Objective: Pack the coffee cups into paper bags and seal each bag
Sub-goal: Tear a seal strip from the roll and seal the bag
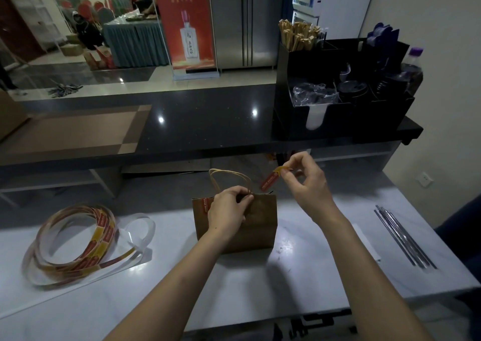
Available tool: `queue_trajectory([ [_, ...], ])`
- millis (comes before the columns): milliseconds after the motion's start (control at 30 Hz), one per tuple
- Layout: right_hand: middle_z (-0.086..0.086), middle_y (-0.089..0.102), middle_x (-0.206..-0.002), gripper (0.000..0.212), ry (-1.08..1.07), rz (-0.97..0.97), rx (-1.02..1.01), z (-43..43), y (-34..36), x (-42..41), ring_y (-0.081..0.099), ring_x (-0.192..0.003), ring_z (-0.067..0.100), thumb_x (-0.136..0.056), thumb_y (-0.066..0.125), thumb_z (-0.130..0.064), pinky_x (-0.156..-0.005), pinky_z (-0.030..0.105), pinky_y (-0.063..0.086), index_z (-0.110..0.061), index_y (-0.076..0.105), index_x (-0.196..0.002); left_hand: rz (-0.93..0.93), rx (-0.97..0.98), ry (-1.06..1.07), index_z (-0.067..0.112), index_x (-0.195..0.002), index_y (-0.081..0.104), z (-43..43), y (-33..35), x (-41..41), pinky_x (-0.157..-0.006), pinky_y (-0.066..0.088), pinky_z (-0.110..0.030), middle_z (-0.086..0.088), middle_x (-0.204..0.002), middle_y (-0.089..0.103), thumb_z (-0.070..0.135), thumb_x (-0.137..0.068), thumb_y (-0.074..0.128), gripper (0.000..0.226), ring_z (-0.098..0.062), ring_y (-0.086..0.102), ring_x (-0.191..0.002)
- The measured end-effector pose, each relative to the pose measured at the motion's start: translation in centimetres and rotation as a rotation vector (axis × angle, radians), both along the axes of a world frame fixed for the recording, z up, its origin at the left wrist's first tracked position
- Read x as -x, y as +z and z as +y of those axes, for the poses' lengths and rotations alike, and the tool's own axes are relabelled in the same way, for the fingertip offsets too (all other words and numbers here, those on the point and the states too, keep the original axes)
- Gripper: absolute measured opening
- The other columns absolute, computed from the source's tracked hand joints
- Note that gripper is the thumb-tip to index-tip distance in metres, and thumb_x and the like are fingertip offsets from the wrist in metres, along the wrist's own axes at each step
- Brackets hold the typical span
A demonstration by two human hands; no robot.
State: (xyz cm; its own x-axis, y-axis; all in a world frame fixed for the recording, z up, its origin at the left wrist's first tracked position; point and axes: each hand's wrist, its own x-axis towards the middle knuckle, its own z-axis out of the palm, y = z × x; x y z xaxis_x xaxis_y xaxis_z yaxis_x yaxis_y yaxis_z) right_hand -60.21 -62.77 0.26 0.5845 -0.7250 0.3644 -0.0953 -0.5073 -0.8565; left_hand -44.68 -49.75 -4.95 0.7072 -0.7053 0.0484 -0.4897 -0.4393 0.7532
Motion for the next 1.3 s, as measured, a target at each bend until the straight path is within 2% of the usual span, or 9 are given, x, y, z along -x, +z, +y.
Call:
queue_trajectory([
  [167,-0.009,0.062,-0.096,0.024,0.064,0.095,0.034,0.2,0.0,-0.1,0.061,-0.093,0.003,-0.099,0.069,-0.018,-0.079,0.019,0.056,-0.034,0.052,-0.101,0.022,-0.006,-0.004,0.036,-0.115,0.071,0.0,-0.2,0.0,-0.062,0.062,-0.033,0.016,-0.085,0.071,0.04,-0.1,0.067,0.016,-0.007,0.067,-0.054],
  [400,-0.01,0.061,-0.096,0.027,0.189,0.337,0.14,0.3,-1.8,-1.7,0.064,-0.092,0.008,-0.099,0.07,-0.02,-0.082,0.03,0.062,-0.036,0.05,-0.11,0.01,-0.01,-0.013,0.035,-0.117,0.07,0.1,0.2,0.1,-0.053,0.052,-0.021,0.016,-0.085,0.072,0.04,-0.101,0.066,0.018,-0.006,0.066,-0.053],
  [500,-0.013,0.061,-0.095,0.031,0.205,0.374,0.191,0.0,-2.6,-2.0,0.065,-0.091,0.009,-0.099,0.069,-0.02,-0.081,0.034,0.062,-0.039,0.048,-0.111,0.012,-0.002,-0.016,0.035,-0.116,0.07,0.1,0.1,0.1,-0.057,0.059,-0.027,0.015,-0.084,0.071,0.041,-0.101,0.066,0.017,-0.006,0.066,-0.053],
  [567,-0.013,0.06,-0.095,0.032,0.208,0.393,0.216,-0.1,-3.0,-2.2,0.065,-0.091,0.011,-0.099,0.068,-0.019,-0.081,0.034,0.063,-0.04,0.046,-0.112,0.008,-0.004,-0.013,0.036,-0.116,0.07,0.2,0.1,0.1,-0.057,0.058,-0.026,0.016,-0.084,0.071,0.041,-0.1,0.066,0.017,-0.006,0.066,-0.053],
  [800,-0.016,0.058,-0.095,0.037,0.193,0.407,0.272,-0.5,-3.7,-2.8,0.065,-0.089,0.01,-0.099,0.07,-0.019,-0.079,0.028,0.063,-0.041,0.044,-0.113,-0.005,-0.019,-0.005,0.036,-0.119,0.069,-0.1,0.1,0.1,-0.055,0.054,-0.022,0.017,-0.089,0.07,0.042,-0.101,0.065,0.02,-0.005,0.067,-0.054],
  [933,-0.012,0.058,-0.102,0.043,0.186,0.418,0.271,-0.6,-4.1,-3.1,0.064,-0.093,0.013,-0.096,0.073,-0.017,-0.081,0.029,0.063,-0.04,0.043,-0.117,-0.008,-0.019,0.0,0.035,-0.121,0.07,0.0,0.0,0.2,-0.053,0.051,-0.019,0.017,-0.088,0.071,0.041,-0.101,0.065,0.021,-0.004,0.066,-0.054],
  [1133,-0.009,0.056,-0.103,0.05,0.164,0.378,0.272,-0.7,-5.0,-2.9,0.062,-0.092,0.009,-0.096,0.074,-0.016,-0.078,0.023,0.059,-0.039,0.041,-0.125,-0.029,-0.025,-0.005,0.035,-0.118,0.07,0.0,0.0,0.1,-0.055,0.054,-0.023,0.015,-0.085,0.072,0.041,-0.101,0.064,0.019,-0.005,0.066,-0.052],
  [1300,-0.013,0.051,-0.107,0.029,0.183,0.358,0.348,-1.0,-5.6,-3.0,0.058,-0.092,0.003,-0.096,0.074,-0.015,-0.077,0.02,0.054,-0.031,0.056,-0.113,-0.028,-0.019,-0.007,0.035,-0.118,0.07,0.0,-0.1,0.1,-0.06,0.06,-0.027,0.016,-0.085,0.072,0.042,-0.101,0.065,0.019,-0.004,0.066,-0.052],
])
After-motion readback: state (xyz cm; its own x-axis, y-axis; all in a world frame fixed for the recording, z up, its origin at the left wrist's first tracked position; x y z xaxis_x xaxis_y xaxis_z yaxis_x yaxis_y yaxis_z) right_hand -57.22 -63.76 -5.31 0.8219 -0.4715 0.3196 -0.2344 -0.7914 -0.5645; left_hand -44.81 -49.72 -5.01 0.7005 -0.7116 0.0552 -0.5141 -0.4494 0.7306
